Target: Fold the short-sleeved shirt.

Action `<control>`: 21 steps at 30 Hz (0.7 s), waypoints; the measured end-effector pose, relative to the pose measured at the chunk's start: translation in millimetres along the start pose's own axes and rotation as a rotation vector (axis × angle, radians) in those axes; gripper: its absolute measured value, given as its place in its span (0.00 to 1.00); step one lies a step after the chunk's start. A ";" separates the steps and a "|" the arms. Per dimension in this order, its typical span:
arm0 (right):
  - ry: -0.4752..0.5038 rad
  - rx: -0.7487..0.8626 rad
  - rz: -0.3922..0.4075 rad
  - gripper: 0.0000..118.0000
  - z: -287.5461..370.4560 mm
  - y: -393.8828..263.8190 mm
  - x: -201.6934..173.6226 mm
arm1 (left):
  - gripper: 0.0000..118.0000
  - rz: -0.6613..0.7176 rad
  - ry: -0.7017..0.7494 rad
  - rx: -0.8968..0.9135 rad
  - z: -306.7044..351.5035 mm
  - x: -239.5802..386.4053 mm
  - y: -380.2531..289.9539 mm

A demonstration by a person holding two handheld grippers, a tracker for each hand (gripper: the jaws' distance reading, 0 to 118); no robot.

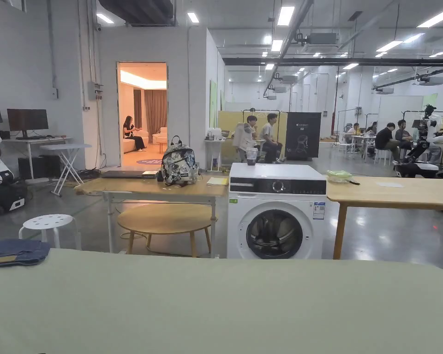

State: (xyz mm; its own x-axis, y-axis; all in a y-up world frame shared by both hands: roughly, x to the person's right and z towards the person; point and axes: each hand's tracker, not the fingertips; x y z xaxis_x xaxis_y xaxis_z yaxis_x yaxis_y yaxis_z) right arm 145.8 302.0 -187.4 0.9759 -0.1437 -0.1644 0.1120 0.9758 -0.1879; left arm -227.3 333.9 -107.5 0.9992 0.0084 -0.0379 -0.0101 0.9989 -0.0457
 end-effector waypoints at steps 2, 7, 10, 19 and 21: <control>-0.040 -0.038 -0.029 0.88 -6.5 2.0 -0.6 | 0.81 0.008 -0.003 -0.006 -0.9 -0.5 -0.3; -0.131 -0.079 -0.134 0.88 -16.4 2.9 -1.5 | 0.81 0.020 -0.002 -0.017 -3.4 -0.1 -0.5; -0.233 -0.127 -0.145 0.88 -25.7 4.6 -4.9 | 0.81 0.035 -0.010 -0.022 -4.0 -0.6 -0.6; -0.184 -0.150 -0.182 0.88 -26.6 -0.4 -2.6 | 0.81 0.044 -0.021 -0.037 -6.7 0.2 -1.4; -0.203 -0.146 -0.182 0.88 -27.3 -0.7 -2.3 | 0.81 0.041 -0.026 -0.040 -7.2 1.6 -1.3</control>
State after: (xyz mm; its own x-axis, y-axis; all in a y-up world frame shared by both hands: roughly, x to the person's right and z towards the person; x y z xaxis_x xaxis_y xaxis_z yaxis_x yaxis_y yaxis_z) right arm 138.3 297.2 -213.3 0.9615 -0.2633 0.0791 0.2744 0.9010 -0.3360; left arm -226.0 332.3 -114.7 0.9986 0.0509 -0.0148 -0.0520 0.9951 -0.0843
